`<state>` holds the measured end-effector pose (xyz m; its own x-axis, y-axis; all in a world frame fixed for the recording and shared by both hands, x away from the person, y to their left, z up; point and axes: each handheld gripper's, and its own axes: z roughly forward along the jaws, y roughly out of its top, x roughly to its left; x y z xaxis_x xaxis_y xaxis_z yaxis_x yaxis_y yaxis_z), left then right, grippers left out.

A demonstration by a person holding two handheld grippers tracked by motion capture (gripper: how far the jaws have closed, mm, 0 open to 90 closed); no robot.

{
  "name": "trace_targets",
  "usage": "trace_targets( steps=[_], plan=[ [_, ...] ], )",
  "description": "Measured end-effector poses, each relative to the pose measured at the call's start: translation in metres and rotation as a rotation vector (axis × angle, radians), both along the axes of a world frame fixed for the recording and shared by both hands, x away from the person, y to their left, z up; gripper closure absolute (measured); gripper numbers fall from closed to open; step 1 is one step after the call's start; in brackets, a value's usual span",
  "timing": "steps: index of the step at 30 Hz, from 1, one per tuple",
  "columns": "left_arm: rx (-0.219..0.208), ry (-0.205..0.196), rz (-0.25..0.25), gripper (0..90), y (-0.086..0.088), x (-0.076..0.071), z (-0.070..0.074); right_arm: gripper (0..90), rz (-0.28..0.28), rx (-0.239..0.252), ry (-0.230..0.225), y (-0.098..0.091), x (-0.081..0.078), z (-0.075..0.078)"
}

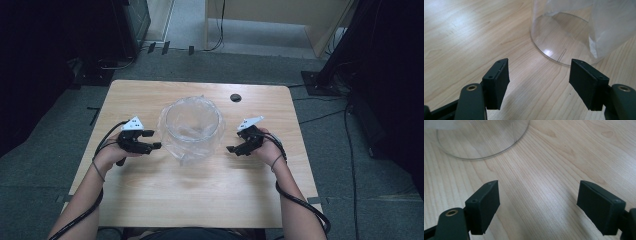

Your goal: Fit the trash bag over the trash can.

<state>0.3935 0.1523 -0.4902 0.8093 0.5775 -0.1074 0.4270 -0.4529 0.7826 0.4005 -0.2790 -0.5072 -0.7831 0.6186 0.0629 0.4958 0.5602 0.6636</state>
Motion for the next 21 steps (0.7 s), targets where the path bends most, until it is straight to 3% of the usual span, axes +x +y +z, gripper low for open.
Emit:
trace_targets(
  steps=[8,16,21],
  plan=[
    [0.036,0.015,0.004,29.6,0.0,0.002,-0.013,17.4,-0.016,0.011,-0.002,0.0,0.002,-0.007],
    [0.066,0.004,0.009,27.5,-0.002,0.005,-0.021,14.8,-0.039,0.03,-0.052,0.002,0.004,-0.012],
    [0.077,-0.006,0.024,26.9,-0.002,0.008,-0.024,14.0,-0.08,0.073,-0.085,0.003,0.007,-0.017]
  ],
)
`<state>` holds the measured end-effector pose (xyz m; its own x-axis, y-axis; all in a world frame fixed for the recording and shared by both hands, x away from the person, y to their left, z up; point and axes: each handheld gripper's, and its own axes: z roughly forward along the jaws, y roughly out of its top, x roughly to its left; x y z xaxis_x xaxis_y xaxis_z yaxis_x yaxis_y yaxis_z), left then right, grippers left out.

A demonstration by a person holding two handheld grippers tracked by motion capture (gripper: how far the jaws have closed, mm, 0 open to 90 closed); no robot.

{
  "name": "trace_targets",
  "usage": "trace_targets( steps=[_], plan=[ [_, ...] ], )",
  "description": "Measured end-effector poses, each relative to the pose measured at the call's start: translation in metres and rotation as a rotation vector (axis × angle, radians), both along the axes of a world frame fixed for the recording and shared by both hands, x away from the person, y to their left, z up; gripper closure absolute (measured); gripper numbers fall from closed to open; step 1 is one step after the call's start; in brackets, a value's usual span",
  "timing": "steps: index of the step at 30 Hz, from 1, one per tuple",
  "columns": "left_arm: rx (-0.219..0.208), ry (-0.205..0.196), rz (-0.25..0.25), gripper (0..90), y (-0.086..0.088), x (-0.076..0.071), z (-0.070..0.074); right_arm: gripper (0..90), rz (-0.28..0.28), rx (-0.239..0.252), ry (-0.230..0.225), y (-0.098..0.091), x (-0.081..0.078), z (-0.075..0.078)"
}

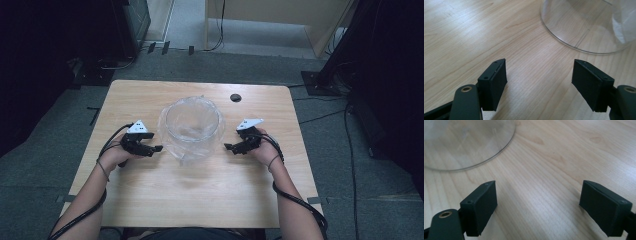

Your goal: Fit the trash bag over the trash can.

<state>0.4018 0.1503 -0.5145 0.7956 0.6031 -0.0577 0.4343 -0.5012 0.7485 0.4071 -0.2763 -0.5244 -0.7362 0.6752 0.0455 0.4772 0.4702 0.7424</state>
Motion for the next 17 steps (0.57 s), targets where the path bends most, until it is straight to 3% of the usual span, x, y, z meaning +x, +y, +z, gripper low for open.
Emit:
trace_targets(
  steps=[6,11,17],
  plan=[
    [0.007,-0.009,0.002,24.4,-0.0004,0.0013,-0.0051,13.6,0.001,-0.008,-0.005,0.001,-0.0002,-0.0001],
    [0.044,-0.028,0.002,19.4,-0.0038,-0.0006,-0.0055,12.7,0.006,-0.025,-0.012,0.0025,-0.0008,-0.0003],
    [0.04,-0.027,0.002,19.3,-0.0034,-0.0006,-0.0055,12.7,0.006,-0.025,-0.012,0.0025,-0.0009,-0.0003]
  ],
)
